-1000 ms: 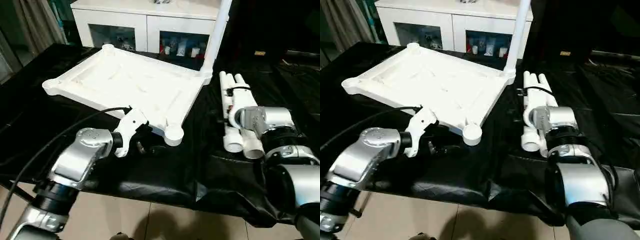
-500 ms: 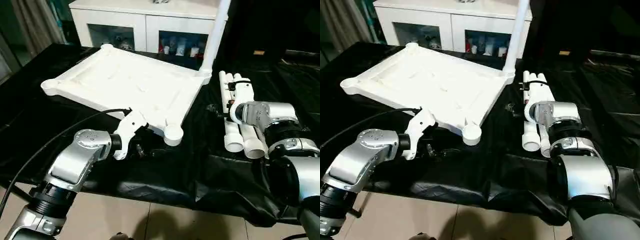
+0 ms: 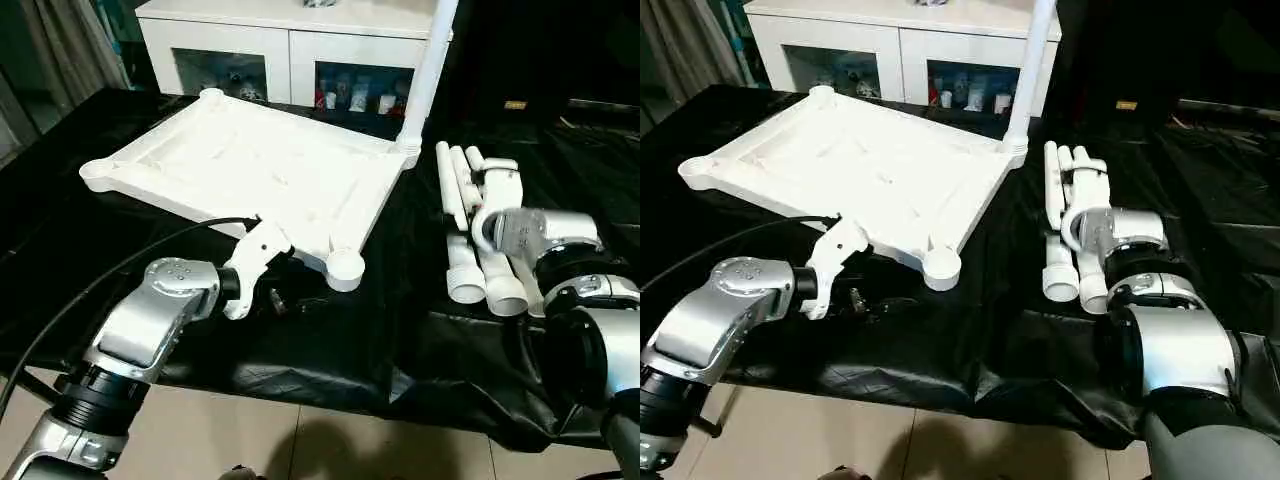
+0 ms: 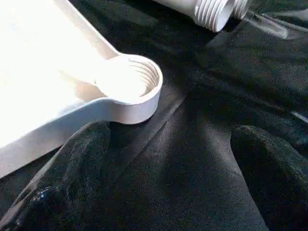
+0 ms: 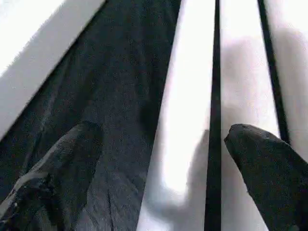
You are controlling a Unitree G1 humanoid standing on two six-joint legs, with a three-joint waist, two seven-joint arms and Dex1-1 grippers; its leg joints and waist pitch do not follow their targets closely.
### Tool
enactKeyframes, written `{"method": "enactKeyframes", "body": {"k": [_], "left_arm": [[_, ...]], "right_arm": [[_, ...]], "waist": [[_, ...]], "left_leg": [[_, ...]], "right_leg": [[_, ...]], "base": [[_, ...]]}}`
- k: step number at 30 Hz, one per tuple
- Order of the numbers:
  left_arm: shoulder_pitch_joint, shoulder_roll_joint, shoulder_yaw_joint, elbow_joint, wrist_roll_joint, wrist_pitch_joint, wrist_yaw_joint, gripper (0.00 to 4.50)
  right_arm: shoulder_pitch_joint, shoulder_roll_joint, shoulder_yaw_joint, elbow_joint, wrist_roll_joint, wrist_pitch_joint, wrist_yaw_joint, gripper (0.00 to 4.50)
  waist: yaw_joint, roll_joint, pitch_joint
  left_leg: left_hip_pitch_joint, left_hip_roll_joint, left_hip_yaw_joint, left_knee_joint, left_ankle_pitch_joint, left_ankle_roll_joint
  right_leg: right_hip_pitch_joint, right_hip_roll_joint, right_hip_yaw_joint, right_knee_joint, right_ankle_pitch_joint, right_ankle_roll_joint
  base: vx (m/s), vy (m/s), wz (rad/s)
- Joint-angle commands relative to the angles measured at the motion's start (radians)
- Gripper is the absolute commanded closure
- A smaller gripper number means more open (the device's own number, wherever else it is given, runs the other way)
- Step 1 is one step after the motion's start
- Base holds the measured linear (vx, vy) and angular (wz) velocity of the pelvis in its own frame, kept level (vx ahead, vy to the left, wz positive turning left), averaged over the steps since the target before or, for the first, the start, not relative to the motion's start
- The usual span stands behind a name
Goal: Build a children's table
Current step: Pick table leg
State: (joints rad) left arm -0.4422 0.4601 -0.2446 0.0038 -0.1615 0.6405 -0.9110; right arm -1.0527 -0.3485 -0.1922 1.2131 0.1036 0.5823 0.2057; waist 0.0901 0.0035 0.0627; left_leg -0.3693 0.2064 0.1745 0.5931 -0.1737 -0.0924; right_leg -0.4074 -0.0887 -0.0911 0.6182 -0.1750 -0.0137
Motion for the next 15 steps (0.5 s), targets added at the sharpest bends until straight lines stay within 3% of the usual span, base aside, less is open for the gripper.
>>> {"method": "enactKeyframes", "body": {"k": [1, 7, 14, 15], "left_arm": [[-0.019, 0.004, -0.012, -0.001, 0.002, -0.005, -0.007, 0.00], [-0.015, 0.015, -0.021, -0.022, -0.006, 0.008, -0.021, 0.00], [-0.007, 0.024, -0.030, -0.047, -0.016, 0.012, -0.040, 0.00], [-0.009, 0.023, -0.031, -0.045, -0.016, 0.011, -0.041, 0.00]], "right_arm": [[0.007, 0.001, -0.020, 0.013, 0.007, -0.006, 0.005, 0.01], [0.022, 0.016, -0.020, 0.050, 0.011, 0.004, 0.002, 0.01], [0.027, 0.030, -0.027, 0.071, 0.014, 0.016, 0.004, 0.01], [0.028, 0.031, -0.030, 0.073, 0.014, 0.015, 0.004, 0.28]], "waist": [[0.004, 0.000, -0.081], [0.006, -0.002, -0.081], [0.010, 0.006, -0.078], [0.009, 0.004, -0.077]], "left_leg": [[0.006, 0.012, 0.003, -0.057, -0.156, 0.007], [0.004, 0.013, 0.002, -0.057, -0.156, 0.008], [0.006, 0.014, 0.001, -0.057, -0.191, -0.006], [0.007, 0.014, 0.002, -0.058, -0.208, -0.011]], "right_leg": [[0.060, -0.048, 0.045, -0.052, -0.123, -0.242], [0.060, -0.049, 0.044, -0.051, -0.127, -0.244], [0.057, -0.050, 0.044, -0.054, -0.171, -0.238], [0.056, -0.049, 0.044, -0.057, -0.191, -0.233]], "base": [[0.000, 0.000, 0.00], [0.000, 0.000, 0.00], [0.000, 0.000, 0.00], [0.000, 0.000, 0.00]]}}
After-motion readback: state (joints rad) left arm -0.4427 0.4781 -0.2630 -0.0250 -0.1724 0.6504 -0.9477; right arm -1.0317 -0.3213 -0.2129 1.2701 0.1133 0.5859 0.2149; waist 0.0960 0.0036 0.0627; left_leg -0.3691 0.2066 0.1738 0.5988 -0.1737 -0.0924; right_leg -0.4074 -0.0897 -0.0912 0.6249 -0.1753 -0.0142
